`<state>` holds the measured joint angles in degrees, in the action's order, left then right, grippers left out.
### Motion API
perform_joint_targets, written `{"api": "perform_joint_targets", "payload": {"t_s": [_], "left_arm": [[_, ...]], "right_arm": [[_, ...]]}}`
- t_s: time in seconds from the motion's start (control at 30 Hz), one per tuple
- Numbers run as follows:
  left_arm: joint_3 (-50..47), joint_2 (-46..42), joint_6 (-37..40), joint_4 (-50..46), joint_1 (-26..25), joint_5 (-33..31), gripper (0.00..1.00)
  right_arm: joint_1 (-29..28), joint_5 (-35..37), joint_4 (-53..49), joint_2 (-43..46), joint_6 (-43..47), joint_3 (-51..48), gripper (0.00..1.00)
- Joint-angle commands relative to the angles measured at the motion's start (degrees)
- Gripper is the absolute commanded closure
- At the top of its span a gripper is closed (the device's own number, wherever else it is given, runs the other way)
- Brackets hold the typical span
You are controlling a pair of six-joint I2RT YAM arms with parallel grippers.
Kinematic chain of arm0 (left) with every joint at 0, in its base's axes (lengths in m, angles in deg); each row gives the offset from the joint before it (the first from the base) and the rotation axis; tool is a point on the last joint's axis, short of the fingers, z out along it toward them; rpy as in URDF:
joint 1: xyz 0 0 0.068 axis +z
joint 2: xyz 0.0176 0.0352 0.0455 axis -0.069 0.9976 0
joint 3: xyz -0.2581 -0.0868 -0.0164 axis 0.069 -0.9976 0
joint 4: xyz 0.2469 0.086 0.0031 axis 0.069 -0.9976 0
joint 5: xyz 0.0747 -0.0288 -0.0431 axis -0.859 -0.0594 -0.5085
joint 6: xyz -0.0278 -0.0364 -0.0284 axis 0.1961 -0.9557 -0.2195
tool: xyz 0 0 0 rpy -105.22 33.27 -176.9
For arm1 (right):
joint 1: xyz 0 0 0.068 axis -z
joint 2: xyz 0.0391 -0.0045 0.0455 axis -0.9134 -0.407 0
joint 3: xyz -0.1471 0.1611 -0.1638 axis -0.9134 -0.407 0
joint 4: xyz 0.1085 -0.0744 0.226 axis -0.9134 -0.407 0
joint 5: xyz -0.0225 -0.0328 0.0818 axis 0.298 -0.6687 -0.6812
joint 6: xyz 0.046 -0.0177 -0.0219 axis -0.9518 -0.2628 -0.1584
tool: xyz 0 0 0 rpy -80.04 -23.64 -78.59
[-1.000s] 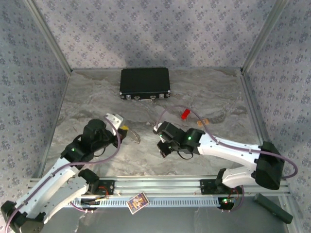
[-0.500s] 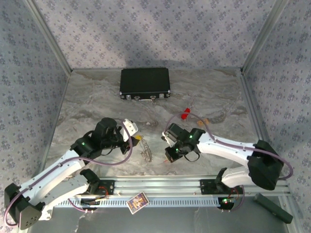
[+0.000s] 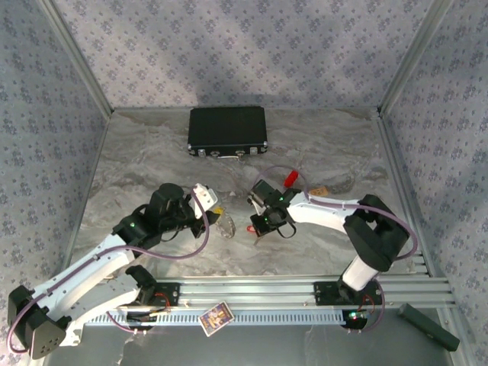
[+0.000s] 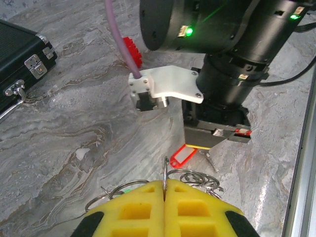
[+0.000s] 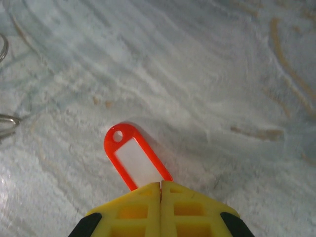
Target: Put the keys on the keyring
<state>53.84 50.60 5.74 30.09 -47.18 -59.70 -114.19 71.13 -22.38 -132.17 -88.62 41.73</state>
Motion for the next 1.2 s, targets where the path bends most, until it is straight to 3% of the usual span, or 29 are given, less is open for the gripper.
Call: {"api": "perform_joint_targets", "payload": {"t_s": [0.0,0.37,0.87,1.17], "left_arm": [[0.0,0.0,-0.1,3.5,-0.4,-0.6,1.00],[-0.3,0.3,-0.2,4.4,-0.4,-0.9,1.00],[-0.4,0.2,-0.3,4.5,-0.4,-0.7,1.00],[-0.3,0.2,-0.3,4.5,-0.3,-0.6,1.00]], "right_arm": [[0.3,2.0,1.0,-1.7,1.0,1.9,1.00],[0.7,2.4,1.2,-3.1,0.6,2.3,0.82],[-1.4,5.8,-2.7,-0.2,0.8,2.0,0.74],[-2.3,6.9,-3.2,-1.4,0.7,2.9,0.79]]}}
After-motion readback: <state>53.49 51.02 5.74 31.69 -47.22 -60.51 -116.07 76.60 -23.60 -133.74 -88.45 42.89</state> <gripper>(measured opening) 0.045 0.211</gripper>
